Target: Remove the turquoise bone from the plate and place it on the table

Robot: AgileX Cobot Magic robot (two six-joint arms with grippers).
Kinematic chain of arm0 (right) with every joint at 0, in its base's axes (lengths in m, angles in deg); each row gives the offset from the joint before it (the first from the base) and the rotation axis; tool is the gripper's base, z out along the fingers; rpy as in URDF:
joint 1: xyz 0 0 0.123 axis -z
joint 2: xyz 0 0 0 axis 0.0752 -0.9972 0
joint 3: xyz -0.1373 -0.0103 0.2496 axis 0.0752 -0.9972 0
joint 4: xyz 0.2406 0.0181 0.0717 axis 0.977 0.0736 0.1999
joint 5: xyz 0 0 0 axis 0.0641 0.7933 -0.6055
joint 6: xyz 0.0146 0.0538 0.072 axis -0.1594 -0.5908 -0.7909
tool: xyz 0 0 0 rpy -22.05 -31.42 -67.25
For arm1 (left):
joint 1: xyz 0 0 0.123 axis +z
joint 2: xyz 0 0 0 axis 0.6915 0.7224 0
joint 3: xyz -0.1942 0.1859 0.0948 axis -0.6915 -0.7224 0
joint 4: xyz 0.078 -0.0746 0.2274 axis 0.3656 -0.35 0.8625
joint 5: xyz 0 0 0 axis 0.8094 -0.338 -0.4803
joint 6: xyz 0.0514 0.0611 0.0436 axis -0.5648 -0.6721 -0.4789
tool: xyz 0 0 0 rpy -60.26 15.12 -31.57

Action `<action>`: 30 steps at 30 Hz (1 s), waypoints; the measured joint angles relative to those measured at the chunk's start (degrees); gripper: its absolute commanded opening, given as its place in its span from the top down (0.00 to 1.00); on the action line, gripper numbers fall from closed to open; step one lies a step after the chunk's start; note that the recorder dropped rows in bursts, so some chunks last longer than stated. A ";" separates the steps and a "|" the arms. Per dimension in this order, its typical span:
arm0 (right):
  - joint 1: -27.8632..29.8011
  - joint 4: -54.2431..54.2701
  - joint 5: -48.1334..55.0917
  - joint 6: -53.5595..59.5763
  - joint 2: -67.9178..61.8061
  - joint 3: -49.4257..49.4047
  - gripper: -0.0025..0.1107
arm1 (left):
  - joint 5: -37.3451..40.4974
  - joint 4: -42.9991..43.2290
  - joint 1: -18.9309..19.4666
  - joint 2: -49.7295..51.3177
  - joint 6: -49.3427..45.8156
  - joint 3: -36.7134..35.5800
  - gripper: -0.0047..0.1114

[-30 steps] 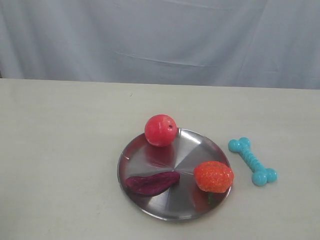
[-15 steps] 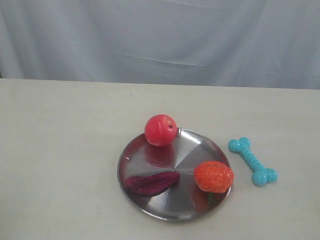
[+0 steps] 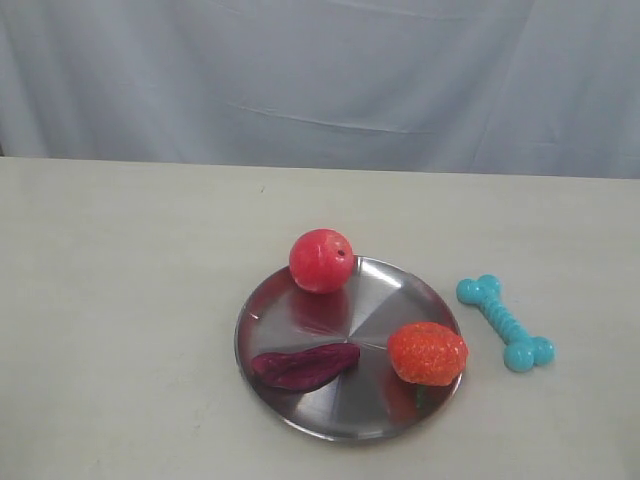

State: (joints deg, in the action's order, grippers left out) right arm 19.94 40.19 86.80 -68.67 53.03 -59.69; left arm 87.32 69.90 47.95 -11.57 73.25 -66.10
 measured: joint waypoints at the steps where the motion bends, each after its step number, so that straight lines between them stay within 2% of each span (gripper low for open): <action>1: 0.00 -0.15 0.45 0.13 0.00 0.00 0.98 | 0.00 0.00 0.00 0.00 0.00 0.00 0.96; 30: 0.00 -1.16 2.27 0.34 0.00 0.00 0.98 | 0.00 0.00 0.00 0.00 0.00 0.00 0.96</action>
State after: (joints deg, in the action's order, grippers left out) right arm 19.94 39.03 89.07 -68.33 53.03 -59.69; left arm 87.32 69.90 47.95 -11.57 73.25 -66.10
